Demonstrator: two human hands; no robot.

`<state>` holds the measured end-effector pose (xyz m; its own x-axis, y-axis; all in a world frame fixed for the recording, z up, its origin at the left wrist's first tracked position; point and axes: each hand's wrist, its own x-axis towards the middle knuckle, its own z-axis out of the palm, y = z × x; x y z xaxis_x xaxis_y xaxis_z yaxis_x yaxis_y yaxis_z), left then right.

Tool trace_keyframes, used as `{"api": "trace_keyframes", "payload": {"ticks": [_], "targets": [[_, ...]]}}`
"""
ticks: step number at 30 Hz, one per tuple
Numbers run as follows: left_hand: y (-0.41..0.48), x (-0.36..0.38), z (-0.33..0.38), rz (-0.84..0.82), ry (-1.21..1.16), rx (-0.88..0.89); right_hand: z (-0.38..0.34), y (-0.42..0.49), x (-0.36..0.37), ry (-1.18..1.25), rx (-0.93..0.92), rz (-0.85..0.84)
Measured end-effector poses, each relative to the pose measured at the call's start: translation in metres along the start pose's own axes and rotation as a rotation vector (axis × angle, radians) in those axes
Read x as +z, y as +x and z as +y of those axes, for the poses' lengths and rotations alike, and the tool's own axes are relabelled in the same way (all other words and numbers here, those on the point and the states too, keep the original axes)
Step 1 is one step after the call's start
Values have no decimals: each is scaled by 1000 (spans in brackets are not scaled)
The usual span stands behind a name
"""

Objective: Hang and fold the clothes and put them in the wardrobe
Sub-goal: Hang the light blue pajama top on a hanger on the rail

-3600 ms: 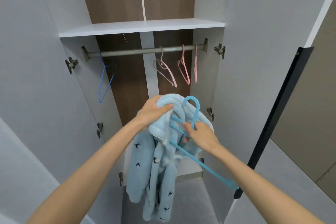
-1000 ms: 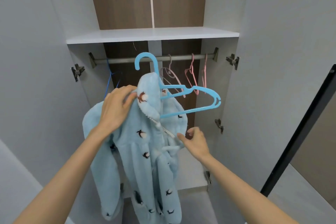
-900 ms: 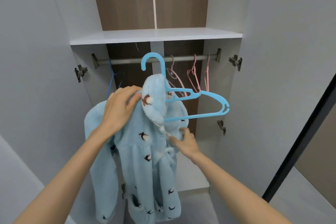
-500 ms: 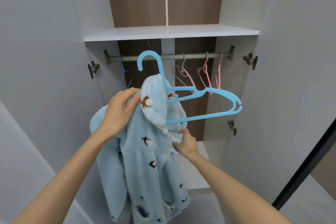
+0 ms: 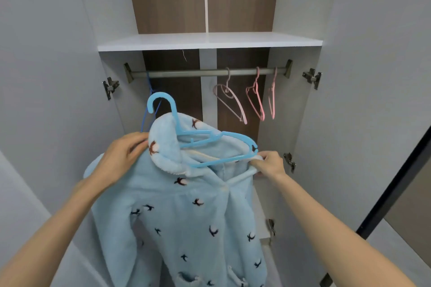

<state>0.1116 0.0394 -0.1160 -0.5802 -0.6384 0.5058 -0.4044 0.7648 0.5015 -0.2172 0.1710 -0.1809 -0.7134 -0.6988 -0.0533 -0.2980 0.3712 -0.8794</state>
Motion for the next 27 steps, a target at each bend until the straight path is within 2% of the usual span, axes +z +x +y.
{"api": "trace_keyframes", "payload": {"ticks": [4, 9, 12, 15, 18, 20, 21, 22, 25, 27], "targets": [[-3, 7, -6, -20, 268, 73, -15, 0, -10, -15, -15, 60], [-8, 29, 15, -74, 447, 252, -36, -8, -14, -86, -128, 127], [-8, 55, 22, 30, 464, 65, -52, -15, -12, -83, -230, 118], [-8, 81, 32, 136, 332, -137, -67, -28, -2, 33, -304, 122], [-5, 95, 50, 276, 147, -184, -67, -42, 4, 185, -326, -12], [-2, 95, 55, 376, 98, -194, -60, -46, -1, 124, -346, -114], [-1, 93, 55, 414, 84, -204, -55, -47, -6, 52, -379, -104], [2, 90, 55, 438, 70, -215, -51, -46, -11, -25, -425, -24], [9, 81, 54, 449, 5, -290, -53, -42, -31, -171, -598, 364], [13, 78, 55, 438, -29, -298, -59, -35, -45, -335, -693, 369]]}}
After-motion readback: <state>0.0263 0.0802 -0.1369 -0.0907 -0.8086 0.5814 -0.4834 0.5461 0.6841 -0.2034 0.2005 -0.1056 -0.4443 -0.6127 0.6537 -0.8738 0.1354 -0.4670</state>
